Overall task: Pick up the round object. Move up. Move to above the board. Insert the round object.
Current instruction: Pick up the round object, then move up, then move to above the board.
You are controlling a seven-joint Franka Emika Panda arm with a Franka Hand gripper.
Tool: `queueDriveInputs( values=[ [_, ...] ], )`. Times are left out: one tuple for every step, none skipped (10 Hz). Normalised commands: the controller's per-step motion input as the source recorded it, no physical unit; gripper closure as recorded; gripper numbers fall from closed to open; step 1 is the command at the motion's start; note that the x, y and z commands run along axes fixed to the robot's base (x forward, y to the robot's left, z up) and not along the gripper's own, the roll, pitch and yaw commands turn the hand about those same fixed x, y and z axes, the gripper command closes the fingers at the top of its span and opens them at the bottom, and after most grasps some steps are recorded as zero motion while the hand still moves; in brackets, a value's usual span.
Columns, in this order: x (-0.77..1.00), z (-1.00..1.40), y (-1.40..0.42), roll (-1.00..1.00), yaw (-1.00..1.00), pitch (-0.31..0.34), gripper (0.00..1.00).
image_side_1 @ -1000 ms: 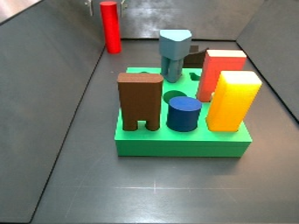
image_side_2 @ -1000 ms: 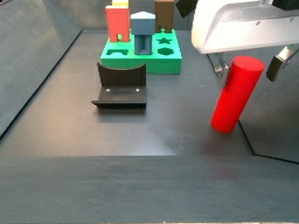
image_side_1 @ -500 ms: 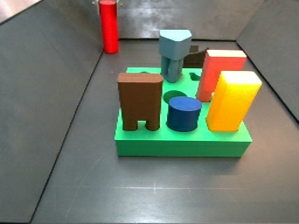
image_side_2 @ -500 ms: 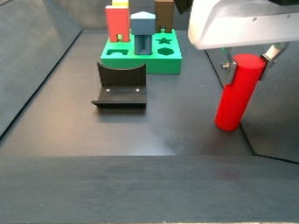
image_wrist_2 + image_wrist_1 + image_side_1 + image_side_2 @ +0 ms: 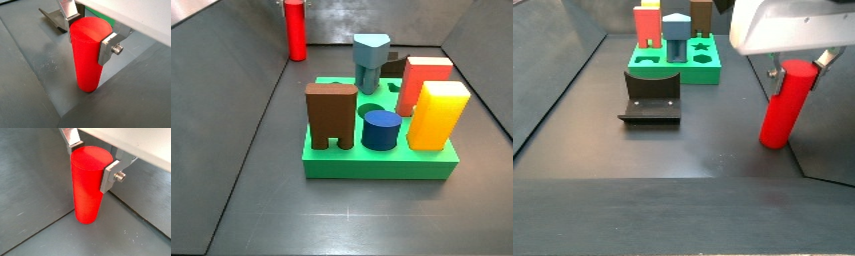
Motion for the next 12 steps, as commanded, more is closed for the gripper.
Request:
queueDriveInputs(
  values=[
    [0.00, 0.00, 0.00, 0.00, 0.00, 0.000, 1.00],
    [0.00, 0.00, 0.00, 0.00, 0.00, 0.000, 1.00],
    [0.00, 0.83, 0.00, 0.00, 0.00, 0.000, 1.00],
    [-0.06, 0.79, -0.02, -0.01, 0.00, 0.030, 1.00],
    [-0.07, 0.68, -0.02, 0.01, 0.00, 0.034, 1.00],
    [-0.06, 0.56, 0.00, 0.03, -0.01, 0.037, 1.00],
    [-0.05, 0.48, 0.00, 0.04, -0.01, 0.042, 1.00],
    [-0.02, 0.26, 0.01, 0.07, 0.00, 0.062, 1.00],
    [0.05, 1.00, -0.11, -0.04, 0.02, -0.330, 1.00],
    [0.05, 1.00, -0.12, -0.03, 0.02, -0.306, 1.00],
    [0.03, 1.00, -0.12, -0.03, 0.03, -0.229, 1.00],
    [0.02, 1.00, -0.11, -0.02, 0.03, -0.154, 1.00]
  ],
)
